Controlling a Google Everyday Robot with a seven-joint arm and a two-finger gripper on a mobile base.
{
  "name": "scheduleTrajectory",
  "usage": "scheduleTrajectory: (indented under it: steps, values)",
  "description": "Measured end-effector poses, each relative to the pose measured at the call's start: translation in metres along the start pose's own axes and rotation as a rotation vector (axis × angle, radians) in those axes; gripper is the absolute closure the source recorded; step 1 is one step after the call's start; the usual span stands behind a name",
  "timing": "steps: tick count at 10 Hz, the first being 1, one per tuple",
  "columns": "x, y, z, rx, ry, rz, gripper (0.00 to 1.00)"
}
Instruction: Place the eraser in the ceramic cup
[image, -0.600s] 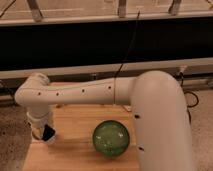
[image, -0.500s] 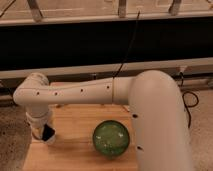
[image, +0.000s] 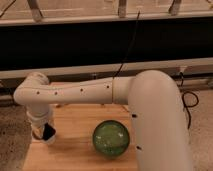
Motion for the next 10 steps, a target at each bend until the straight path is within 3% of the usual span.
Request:
scheduleTrajectory:
  steps: [6,10]
  values:
    - [-0.003,0.004,-0.007,-0.008,0.03,0.022,0.2]
    - [-0.015,0.01,-0.034,-0.062,0.083,0.069,0.2]
